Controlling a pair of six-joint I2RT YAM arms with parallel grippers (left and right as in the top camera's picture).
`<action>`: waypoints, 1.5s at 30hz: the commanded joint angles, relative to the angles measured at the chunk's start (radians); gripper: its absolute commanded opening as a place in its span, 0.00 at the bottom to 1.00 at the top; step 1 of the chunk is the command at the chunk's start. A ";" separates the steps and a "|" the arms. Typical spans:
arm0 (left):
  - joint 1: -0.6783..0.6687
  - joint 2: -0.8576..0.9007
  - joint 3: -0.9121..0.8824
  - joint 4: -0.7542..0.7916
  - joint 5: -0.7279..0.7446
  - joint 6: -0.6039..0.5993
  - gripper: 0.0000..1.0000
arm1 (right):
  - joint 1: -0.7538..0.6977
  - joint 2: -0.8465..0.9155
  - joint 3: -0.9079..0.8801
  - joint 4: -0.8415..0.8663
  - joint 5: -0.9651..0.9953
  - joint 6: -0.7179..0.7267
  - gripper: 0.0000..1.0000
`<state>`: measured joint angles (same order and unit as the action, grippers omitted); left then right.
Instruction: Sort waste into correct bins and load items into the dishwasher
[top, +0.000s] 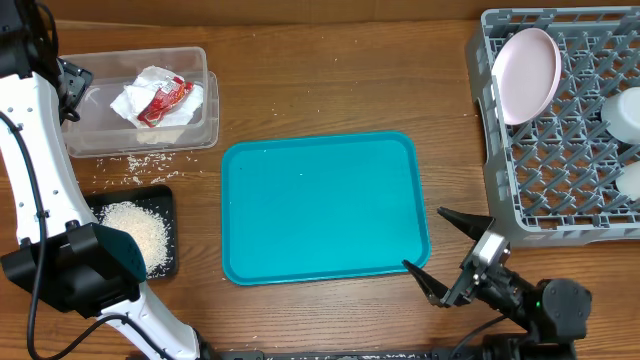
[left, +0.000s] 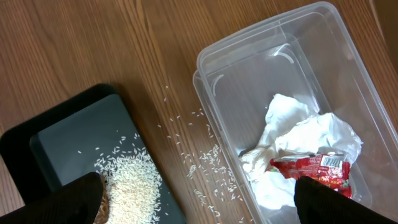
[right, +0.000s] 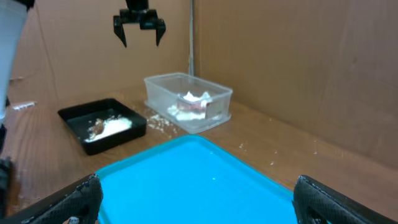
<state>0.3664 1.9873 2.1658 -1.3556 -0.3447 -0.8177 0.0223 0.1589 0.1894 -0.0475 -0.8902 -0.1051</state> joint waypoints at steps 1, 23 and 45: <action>-0.007 -0.029 -0.003 -0.001 -0.013 -0.020 1.00 | 0.008 -0.058 -0.060 0.056 0.032 -0.003 1.00; -0.007 -0.029 -0.003 -0.001 -0.013 -0.021 1.00 | 0.117 -0.156 -0.181 -0.034 0.850 0.192 1.00; -0.007 -0.029 -0.003 -0.001 -0.013 -0.020 1.00 | 0.020 -0.156 -0.181 -0.039 0.875 0.158 1.00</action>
<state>0.3660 1.9873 2.1658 -1.3560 -0.3447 -0.8177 0.0624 0.0147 0.0185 -0.0906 -0.0208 0.0521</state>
